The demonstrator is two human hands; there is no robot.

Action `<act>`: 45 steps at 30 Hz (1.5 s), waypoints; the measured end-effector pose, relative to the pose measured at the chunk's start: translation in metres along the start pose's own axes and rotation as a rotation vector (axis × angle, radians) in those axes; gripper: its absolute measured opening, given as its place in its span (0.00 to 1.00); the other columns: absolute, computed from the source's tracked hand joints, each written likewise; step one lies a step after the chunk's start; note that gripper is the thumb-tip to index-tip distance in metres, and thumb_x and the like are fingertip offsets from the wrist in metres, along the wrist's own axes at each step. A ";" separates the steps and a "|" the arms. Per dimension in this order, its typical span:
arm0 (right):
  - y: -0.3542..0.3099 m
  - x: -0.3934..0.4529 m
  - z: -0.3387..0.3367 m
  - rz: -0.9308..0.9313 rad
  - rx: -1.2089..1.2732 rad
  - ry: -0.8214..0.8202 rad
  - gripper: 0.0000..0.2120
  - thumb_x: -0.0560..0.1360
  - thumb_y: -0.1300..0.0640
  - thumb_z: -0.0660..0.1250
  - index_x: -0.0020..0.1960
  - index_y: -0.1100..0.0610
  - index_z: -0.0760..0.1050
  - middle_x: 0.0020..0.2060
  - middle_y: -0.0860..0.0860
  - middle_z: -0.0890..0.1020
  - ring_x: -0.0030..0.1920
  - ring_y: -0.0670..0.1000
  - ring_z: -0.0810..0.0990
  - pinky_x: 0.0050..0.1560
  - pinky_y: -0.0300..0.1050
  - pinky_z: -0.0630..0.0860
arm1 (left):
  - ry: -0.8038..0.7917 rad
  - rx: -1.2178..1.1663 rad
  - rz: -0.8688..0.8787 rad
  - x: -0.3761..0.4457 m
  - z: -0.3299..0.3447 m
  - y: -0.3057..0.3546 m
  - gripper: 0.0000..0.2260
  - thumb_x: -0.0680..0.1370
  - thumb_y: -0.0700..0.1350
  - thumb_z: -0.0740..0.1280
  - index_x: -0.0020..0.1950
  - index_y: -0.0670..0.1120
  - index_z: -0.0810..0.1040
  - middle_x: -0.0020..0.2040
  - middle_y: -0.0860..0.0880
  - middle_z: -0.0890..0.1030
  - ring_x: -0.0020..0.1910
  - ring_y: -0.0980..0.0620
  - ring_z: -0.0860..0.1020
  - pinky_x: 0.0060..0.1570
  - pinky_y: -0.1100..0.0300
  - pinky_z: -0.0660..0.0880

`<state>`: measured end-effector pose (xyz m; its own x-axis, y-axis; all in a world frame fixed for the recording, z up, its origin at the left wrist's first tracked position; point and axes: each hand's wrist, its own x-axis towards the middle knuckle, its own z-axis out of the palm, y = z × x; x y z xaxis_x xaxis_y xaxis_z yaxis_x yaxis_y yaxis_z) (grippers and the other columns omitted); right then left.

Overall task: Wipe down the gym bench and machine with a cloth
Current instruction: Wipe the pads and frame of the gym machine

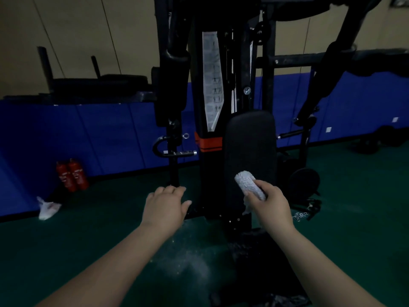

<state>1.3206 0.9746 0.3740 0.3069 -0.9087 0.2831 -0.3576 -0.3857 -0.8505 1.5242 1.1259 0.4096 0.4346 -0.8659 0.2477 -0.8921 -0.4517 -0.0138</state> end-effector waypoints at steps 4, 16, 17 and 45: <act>-0.004 0.034 0.028 -0.030 0.025 -0.004 0.20 0.73 0.46 0.68 0.65 0.47 0.74 0.52 0.48 0.78 0.45 0.43 0.79 0.40 0.36 0.73 | 0.025 -0.015 -0.008 0.036 0.006 -0.021 0.23 0.81 0.59 0.53 0.74 0.53 0.62 0.69 0.51 0.71 0.65 0.49 0.68 0.63 0.54 0.65; -0.028 0.182 0.119 -0.098 0.084 -0.092 0.18 0.74 0.47 0.67 0.64 0.47 0.74 0.52 0.49 0.78 0.44 0.43 0.79 0.37 0.34 0.71 | 0.171 0.003 -0.073 0.178 -0.001 -0.076 0.24 0.80 0.60 0.54 0.75 0.53 0.61 0.69 0.52 0.70 0.66 0.50 0.67 0.65 0.55 0.65; -0.031 0.193 0.127 -0.108 0.079 -0.095 0.19 0.74 0.47 0.67 0.64 0.47 0.74 0.52 0.49 0.78 0.45 0.43 0.79 0.38 0.34 0.71 | 0.190 -0.007 -0.079 0.187 -0.004 -0.080 0.25 0.80 0.60 0.54 0.75 0.53 0.60 0.69 0.51 0.70 0.67 0.50 0.67 0.65 0.54 0.65; -0.113 0.301 0.368 0.002 0.305 0.275 0.18 0.81 0.55 0.59 0.70 0.50 0.67 0.47 0.49 0.67 0.39 0.41 0.72 0.39 0.21 0.65 | 0.346 -0.567 0.376 0.409 -0.045 -0.180 0.50 0.64 0.58 0.77 0.77 0.58 0.48 0.69 0.58 0.69 0.62 0.65 0.66 0.55 0.76 0.62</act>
<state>1.7778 0.8031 0.3920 0.0445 -0.9341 0.3543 -0.0674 -0.3566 -0.9318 1.8570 0.8625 0.5570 0.1084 -0.7809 0.6152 -0.9399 0.1210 0.3193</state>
